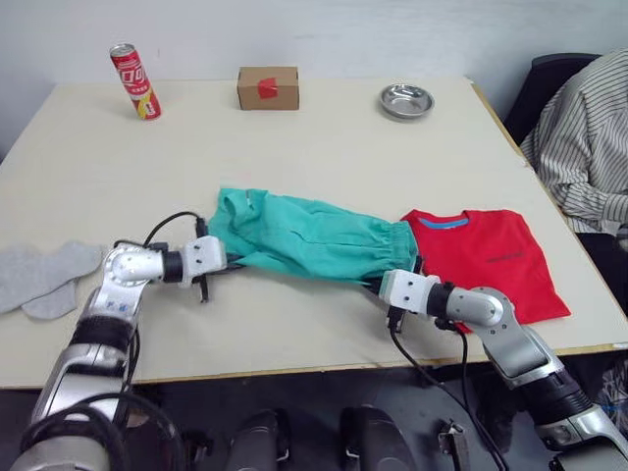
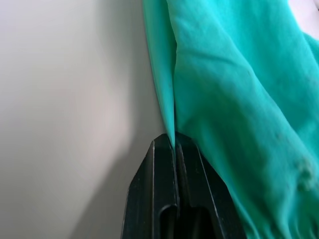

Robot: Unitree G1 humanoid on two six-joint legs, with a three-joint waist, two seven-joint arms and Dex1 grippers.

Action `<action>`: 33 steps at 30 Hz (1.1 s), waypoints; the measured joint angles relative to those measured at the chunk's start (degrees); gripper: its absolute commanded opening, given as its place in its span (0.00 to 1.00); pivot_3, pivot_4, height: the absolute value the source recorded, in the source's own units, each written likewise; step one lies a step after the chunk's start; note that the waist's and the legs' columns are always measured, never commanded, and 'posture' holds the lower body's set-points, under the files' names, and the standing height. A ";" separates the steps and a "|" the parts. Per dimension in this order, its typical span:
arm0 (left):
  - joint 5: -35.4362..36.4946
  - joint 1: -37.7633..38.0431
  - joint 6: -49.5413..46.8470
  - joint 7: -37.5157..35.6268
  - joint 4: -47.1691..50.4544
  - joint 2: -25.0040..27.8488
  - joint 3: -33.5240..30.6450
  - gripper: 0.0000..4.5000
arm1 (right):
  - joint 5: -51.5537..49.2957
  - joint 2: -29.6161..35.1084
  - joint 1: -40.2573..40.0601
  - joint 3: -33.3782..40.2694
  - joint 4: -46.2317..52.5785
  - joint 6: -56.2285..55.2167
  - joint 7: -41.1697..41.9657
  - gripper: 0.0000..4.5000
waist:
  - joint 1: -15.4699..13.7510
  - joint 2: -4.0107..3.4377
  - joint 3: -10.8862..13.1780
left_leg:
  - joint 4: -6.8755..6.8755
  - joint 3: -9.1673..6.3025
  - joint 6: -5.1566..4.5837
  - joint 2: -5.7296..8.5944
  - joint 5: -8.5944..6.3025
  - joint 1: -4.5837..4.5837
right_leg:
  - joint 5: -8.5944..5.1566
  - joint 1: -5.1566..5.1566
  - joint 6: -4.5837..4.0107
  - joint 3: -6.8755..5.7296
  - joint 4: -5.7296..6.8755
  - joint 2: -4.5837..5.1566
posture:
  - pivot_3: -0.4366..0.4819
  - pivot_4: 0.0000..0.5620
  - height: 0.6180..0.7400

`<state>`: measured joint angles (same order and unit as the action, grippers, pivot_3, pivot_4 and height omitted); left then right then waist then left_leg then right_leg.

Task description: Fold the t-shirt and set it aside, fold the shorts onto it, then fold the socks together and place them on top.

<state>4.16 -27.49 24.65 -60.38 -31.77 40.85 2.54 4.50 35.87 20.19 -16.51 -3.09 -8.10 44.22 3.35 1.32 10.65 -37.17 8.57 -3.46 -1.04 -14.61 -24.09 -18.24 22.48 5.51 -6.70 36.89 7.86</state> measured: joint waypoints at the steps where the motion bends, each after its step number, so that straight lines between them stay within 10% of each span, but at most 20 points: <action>1: 1.03 4.54 -2.15 0.51 5.43 1.30 -1.44 0.01 | -0.13 -0.42 0.50 -0.15 -0.83 -1.48 0.37 0.00 | 0.31 0.00 0.00 | 0.02 0.01 0.03 -0.06 -0.02 0.00 | -0.01 0.01 -0.01 0.01 -0.05 -0.07 | 0.48 0.27 1.00; 9: 6.85 37.45 -17.59 8.15 41.34 4.16 -12.79 0.01 | -4.34 -0.73 0.56 -1.03 -5.87 -12.29 7.84 0.00 | -0.93 -0.13 0.10 | 0.03 -0.10 0.26 0.00 -0.29 0.03 | -0.02 -0.09 -0.02 0.06 -0.48 0.10 | 0.48 0.27 1.00; 19: 8.50 47.50 -23.73 12.79 50.95 0.85 -16.76 0.15 | -8.57 2.10 -11.58 1.08 5.42 -7.72 9.82 0.00 | -1.89 -0.15 0.08 | 0.15 -0.11 0.34 0.08 -0.37 0.04 | -0.02 -0.05 -0.03 0.05 -0.58 0.22 | 0.48 0.27 1.00; 26: 21.65 53.34 -31.72 5.64 54.16 3.50 -24.34 0.66 | -14.62 1.96 -14.30 4.02 8.87 0.65 10.03 0.45 | -1.86 -0.15 0.08 | 0.21 -0.14 0.35 0.05 -0.43 0.01 | -0.04 -0.06 -0.06 0.04 -0.77 0.22 | 0.48 0.27 1.00; 29: 30.11 55.63 -39.46 0.76 56.20 8.10 -30.66 0.66 | -26.77 3.36 -17.37 7.18 14.85 9.40 14.27 0.68 | -2.04 -0.30 0.17 | 0.21 -0.17 0.33 0.06 -0.44 -0.05 | -0.04 -0.05 -0.07 0.03 -0.82 0.22 | 0.48 0.27 1.00; 33: 38.87 52.57 -47.55 -1.02 56.58 11.37 -37.46 0.57 | -44.40 8.81 -19.06 13.92 22.60 22.53 20.55 0.59 | -1.99 -0.38 0.21 | 0.21 -0.20 0.00 0.05 -0.63 0.04 | -0.03 -0.16 -0.07 0.03 -0.90 0.22 | 0.48 0.27 1.00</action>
<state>43.03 25.08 -22.89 -61.41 24.82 52.22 -34.92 -39.90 44.68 1.13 -2.60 19.51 14.43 64.77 1.37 0.93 10.86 -36.96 8.37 -3.46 -0.98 -15.24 -24.06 -18.27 22.32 5.44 -6.67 35.99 8.08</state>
